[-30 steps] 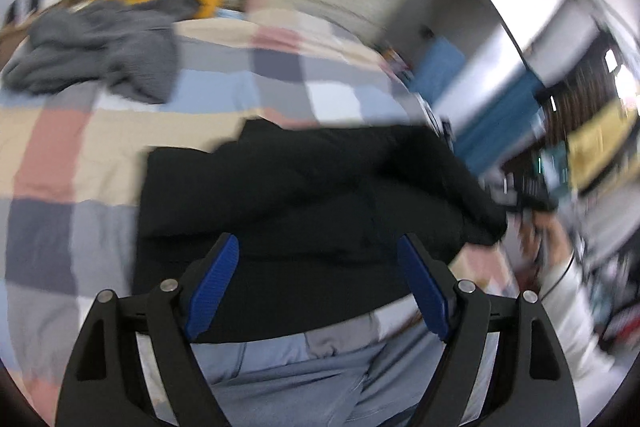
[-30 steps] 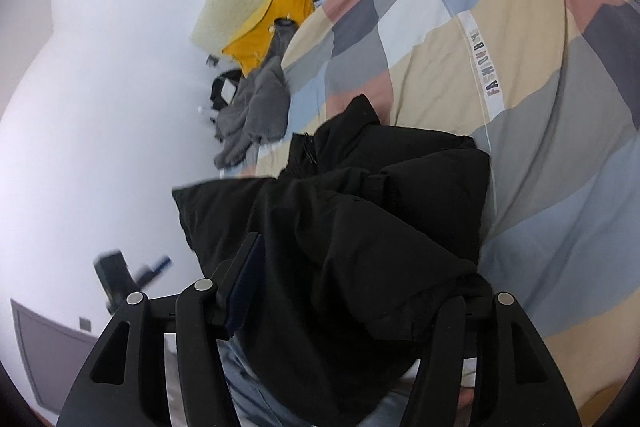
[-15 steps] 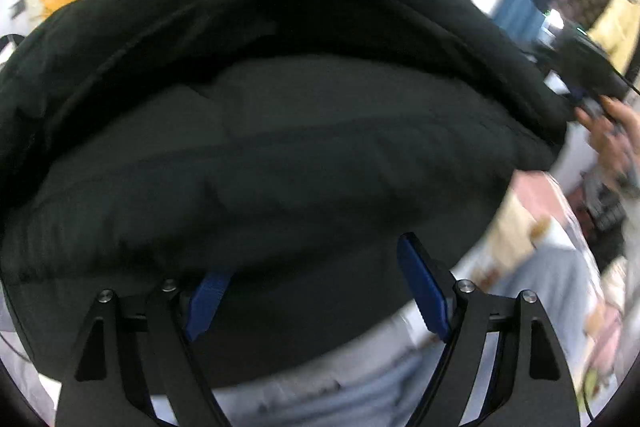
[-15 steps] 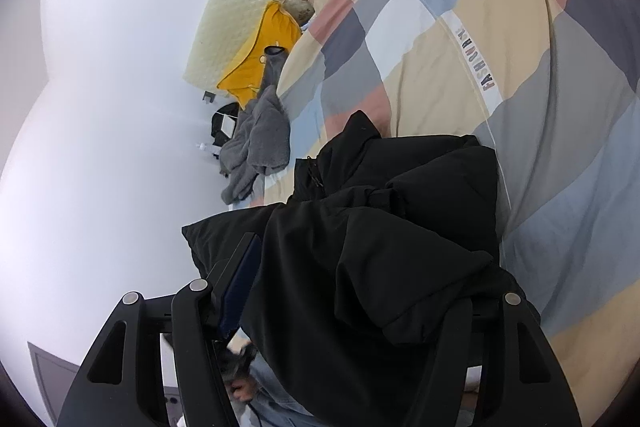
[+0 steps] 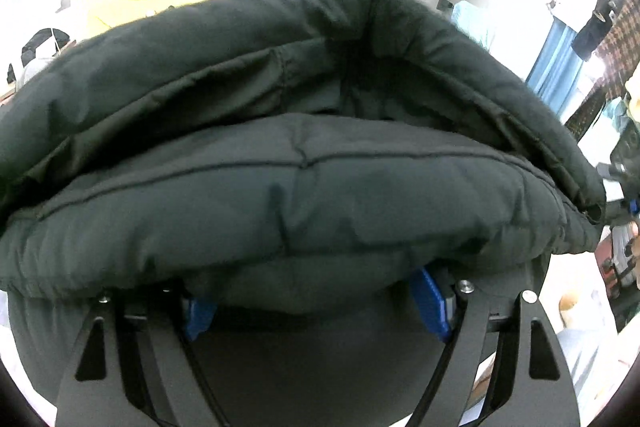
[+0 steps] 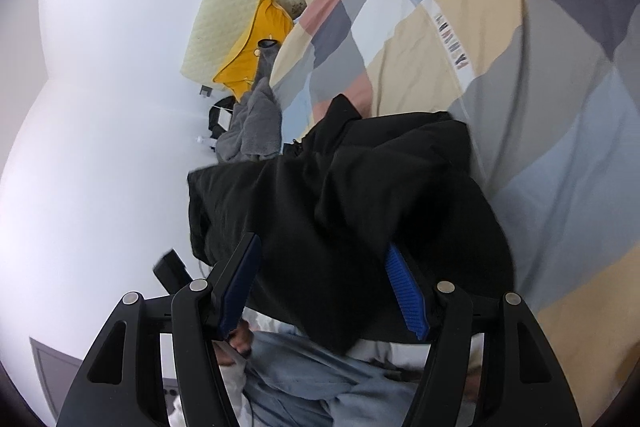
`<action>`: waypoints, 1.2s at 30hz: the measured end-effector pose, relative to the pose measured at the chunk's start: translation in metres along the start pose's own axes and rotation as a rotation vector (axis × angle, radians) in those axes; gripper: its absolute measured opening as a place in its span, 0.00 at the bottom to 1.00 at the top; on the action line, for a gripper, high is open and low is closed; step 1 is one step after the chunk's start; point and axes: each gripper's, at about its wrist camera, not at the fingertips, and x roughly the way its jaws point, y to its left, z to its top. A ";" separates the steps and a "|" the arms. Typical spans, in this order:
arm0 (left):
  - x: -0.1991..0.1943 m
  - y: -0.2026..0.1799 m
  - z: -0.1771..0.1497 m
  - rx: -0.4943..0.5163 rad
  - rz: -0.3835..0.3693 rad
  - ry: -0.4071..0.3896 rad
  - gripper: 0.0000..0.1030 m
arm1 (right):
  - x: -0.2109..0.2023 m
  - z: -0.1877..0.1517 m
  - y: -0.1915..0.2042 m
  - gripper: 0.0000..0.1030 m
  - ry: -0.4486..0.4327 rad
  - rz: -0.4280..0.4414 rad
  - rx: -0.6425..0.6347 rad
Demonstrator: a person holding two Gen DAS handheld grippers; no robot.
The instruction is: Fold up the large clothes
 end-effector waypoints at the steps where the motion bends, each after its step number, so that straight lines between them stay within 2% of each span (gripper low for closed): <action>1: 0.000 0.001 0.004 -0.004 0.001 -0.005 0.79 | -0.004 -0.001 0.001 0.61 -0.003 -0.010 -0.007; 4: -0.006 0.005 0.019 -0.014 0.002 -0.028 0.79 | -0.012 -0.004 0.008 0.61 -0.016 -0.038 -0.046; 8: -0.022 0.013 0.043 -0.031 0.028 -0.082 0.79 | -0.011 -0.010 0.036 0.61 -0.036 -0.117 -0.159; 11: -0.036 0.030 0.059 -0.035 0.058 -0.122 0.79 | 0.001 -0.021 0.066 0.61 -0.065 -0.183 -0.274; 14: -0.041 0.040 0.059 -0.019 0.117 -0.153 0.79 | 0.022 -0.033 0.091 0.61 -0.103 -0.242 -0.365; 18: -0.037 0.055 0.055 -0.019 0.178 -0.141 0.79 | 0.061 -0.047 0.111 0.61 -0.150 -0.327 -0.482; 19: -0.035 0.053 0.045 -0.033 0.184 -0.137 0.79 | 0.072 -0.050 0.114 0.61 -0.161 -0.361 -0.517; 21: -0.032 0.055 0.026 -0.051 0.187 -0.119 0.79 | 0.105 -0.057 0.116 0.67 -0.200 -0.464 -0.611; 22: -0.030 0.058 0.018 -0.053 0.209 -0.118 0.79 | 0.117 -0.058 0.114 0.68 -0.217 -0.484 -0.629; 27: -0.001 0.074 0.008 -0.080 0.260 -0.090 0.79 | 0.195 -0.048 0.093 0.70 -0.176 -0.512 -0.637; 29: 0.016 0.083 0.006 -0.096 0.258 -0.048 0.79 | 0.212 -0.044 0.093 0.81 -0.212 -0.556 -0.667; 36: 0.040 0.090 0.017 -0.121 0.244 -0.018 0.80 | 0.241 -0.018 0.092 0.91 -0.247 -0.577 -0.686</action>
